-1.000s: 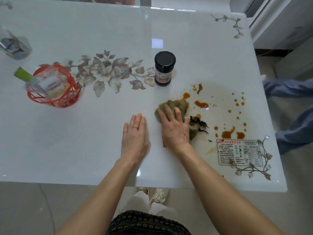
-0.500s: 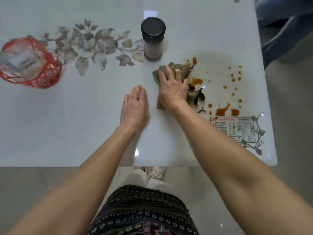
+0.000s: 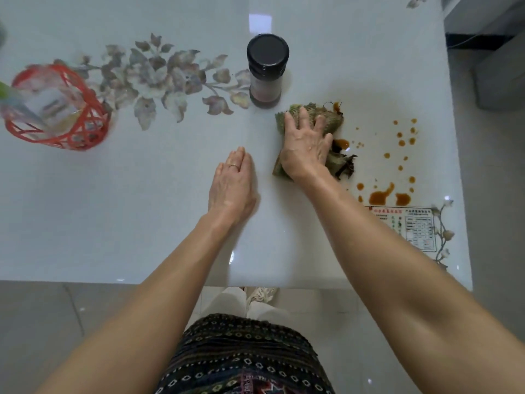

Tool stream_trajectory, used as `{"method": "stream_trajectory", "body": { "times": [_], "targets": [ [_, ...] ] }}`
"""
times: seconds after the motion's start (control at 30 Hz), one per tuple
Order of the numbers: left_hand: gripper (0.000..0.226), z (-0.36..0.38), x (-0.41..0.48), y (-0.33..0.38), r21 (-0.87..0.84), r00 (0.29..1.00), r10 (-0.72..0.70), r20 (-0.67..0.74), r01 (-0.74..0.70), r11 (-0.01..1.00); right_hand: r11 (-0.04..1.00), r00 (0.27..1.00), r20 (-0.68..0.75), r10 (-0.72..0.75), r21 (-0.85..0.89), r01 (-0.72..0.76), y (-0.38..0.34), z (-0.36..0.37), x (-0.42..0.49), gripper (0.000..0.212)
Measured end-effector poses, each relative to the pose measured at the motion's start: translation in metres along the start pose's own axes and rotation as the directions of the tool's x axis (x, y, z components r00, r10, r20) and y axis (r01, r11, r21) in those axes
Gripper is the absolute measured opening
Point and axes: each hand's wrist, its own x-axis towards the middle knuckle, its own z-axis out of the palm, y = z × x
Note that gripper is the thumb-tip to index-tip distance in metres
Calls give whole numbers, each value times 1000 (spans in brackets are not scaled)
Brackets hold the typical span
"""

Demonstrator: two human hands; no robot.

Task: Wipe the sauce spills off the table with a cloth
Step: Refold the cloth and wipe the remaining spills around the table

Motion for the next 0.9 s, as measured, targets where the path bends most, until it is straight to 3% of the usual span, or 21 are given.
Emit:
{"method": "stream_trajectory", "body": {
  "times": [0.13,0.23,0.37,0.6,0.73,0.9],
  "targets": [
    [69,0,3,0,-61,1000,3,-10,-3,998,989,995,35,-89,-114,93,-13,18,-42,90],
    [67,-1,3,-1,-150,999,-14,-30,9,989,976,971,-104,-217,-53,212,-9,33,-50,78],
    [50,2,1,-4,-302,970,-83,-227,11,953,939,904,-265,-335,-17,343,-12,43,-43,72],
    [49,2,0,-9,-314,921,-183,-343,71,947,854,884,-31,-466,-277,441,-9,38,-34,76],
    [55,5,4,-5,-283,928,-183,-323,90,955,860,901,32,-432,-286,422,-17,29,-25,74],
    [58,6,9,-1,-207,964,-103,-244,52,977,978,980,-103,-171,-141,156,10,19,-5,72]
  ]
}}
